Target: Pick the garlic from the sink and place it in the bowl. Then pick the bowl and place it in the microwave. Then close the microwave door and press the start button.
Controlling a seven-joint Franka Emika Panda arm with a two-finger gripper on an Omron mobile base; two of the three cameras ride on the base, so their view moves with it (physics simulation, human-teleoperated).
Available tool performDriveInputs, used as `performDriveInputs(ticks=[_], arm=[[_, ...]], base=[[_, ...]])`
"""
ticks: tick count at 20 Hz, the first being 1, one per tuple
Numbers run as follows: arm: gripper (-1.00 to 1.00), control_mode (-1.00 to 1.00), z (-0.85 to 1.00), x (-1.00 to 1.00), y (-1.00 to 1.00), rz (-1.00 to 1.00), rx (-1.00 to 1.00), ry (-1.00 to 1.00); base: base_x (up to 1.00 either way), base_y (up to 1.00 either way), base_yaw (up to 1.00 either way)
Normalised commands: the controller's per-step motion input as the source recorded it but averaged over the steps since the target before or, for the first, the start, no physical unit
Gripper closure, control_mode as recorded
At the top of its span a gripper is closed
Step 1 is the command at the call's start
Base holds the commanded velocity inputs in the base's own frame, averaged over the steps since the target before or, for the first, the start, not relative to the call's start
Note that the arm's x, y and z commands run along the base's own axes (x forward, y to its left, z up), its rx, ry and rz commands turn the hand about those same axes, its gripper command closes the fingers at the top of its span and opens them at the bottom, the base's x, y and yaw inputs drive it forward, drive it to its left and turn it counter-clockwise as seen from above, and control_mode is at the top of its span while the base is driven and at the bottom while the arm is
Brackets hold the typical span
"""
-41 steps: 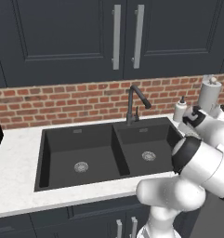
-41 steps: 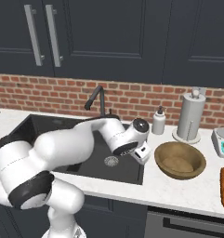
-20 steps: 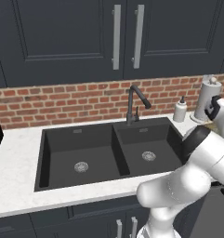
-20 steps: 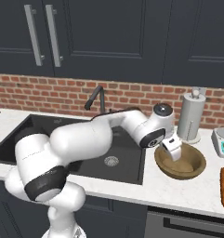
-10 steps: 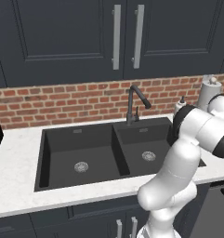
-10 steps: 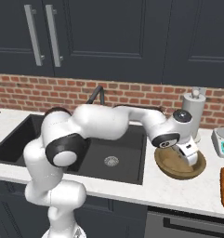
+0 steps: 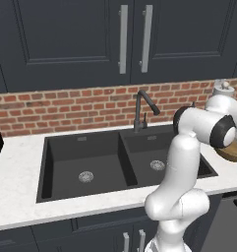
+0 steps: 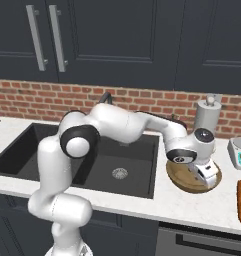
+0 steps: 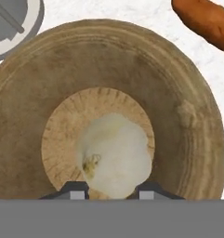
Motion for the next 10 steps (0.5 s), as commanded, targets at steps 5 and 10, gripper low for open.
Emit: performDriveInputs(ticks=[5, 10], arm=[[1.00, -1.00, -0.20, 0.08, 0.01, 0.00, 0.00, 0.10], [1.00, -1.00, -0.24, 0.27, 0.32, 0.00, 0.00, 0.14]], base=[[0.00, 0.00, 0.00], [0.00, 0.00, 0.00]])
